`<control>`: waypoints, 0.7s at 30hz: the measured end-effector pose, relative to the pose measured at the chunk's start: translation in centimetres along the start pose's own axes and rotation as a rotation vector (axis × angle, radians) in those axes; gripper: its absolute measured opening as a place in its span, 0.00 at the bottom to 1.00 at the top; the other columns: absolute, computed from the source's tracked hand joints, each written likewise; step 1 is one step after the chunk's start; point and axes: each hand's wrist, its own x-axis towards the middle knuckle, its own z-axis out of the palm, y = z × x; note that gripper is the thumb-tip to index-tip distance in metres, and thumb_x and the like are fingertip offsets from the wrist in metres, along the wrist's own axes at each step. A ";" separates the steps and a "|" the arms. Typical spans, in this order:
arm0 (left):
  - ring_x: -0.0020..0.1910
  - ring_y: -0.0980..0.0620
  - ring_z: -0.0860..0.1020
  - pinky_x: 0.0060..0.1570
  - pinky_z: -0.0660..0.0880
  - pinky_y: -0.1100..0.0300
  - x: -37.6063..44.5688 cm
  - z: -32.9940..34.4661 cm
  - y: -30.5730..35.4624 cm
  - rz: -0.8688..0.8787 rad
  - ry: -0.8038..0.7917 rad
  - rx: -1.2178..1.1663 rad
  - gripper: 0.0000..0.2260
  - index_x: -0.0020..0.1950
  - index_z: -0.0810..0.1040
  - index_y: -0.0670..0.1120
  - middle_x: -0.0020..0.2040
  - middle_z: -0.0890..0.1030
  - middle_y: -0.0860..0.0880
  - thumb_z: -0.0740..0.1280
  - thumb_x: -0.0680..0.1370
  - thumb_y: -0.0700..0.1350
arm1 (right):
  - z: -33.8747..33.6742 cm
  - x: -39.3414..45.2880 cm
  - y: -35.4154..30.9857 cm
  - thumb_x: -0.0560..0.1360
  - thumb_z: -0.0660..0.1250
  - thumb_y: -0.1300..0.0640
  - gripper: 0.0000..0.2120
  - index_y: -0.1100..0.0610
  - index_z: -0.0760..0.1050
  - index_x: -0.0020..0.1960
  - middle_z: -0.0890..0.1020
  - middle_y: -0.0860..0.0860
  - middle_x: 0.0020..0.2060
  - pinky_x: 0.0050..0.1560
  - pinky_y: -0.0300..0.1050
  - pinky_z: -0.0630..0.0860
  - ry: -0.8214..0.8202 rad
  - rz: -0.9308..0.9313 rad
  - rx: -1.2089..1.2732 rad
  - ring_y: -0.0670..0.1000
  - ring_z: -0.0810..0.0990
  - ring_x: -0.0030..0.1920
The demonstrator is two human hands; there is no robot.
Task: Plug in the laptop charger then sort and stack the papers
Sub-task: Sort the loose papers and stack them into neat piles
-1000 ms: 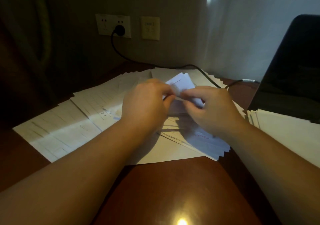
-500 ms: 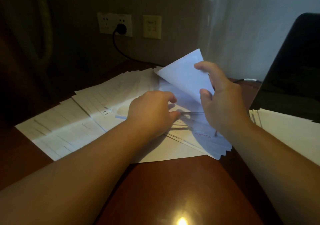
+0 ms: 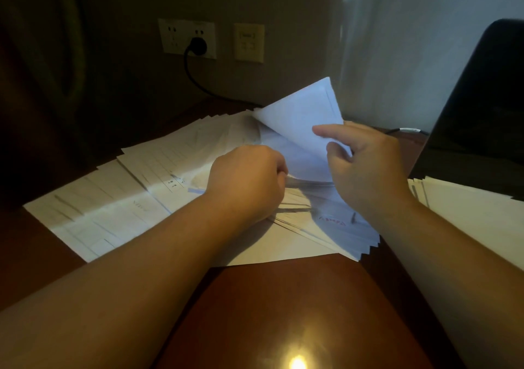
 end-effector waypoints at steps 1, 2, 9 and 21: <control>0.50 0.52 0.78 0.52 0.76 0.58 0.1 -0.1 0.0 0.001 0.005 -0.001 0.11 0.61 0.82 0.55 0.55 0.82 0.52 0.62 0.82 0.49 | 0.0 0.0 0.0 0.80 0.65 0.60 0.15 0.50 0.79 0.65 0.81 0.45 0.61 0.50 0.20 0.65 -0.026 -0.008 0.010 0.38 0.73 0.57; 0.51 0.51 0.78 0.54 0.75 0.58 0.2 -0.2 -0.1 0.008 0.021 0.000 0.11 0.62 0.81 0.54 0.56 0.82 0.52 0.63 0.82 0.49 | 0.0 -0.1 -0.1 0.80 0.66 0.60 0.15 0.50 0.79 0.64 0.81 0.45 0.61 0.51 0.21 0.66 -0.054 -0.011 0.024 0.38 0.73 0.57; 0.51 0.47 0.79 0.51 0.78 0.48 -0.2 -1.4 0.0 0.070 0.170 -0.052 0.08 0.55 0.82 0.52 0.51 0.82 0.50 0.64 0.80 0.49 | 0.3 -0.3 -0.2 0.75 0.71 0.60 0.17 0.51 0.80 0.63 0.82 0.47 0.57 0.57 0.30 0.69 -0.175 -0.098 0.021 0.42 0.76 0.56; 0.45 0.55 0.78 0.44 0.78 0.61 0.1 -1.2 0.1 -0.092 0.395 -0.554 0.11 0.58 0.72 0.55 0.52 0.73 0.55 0.67 0.79 0.56 | -0.2 0.0 -0.4 0.79 0.67 0.62 0.13 0.55 0.80 0.62 0.84 0.51 0.50 0.48 0.45 0.80 -0.012 -0.273 -0.020 0.50 0.81 0.49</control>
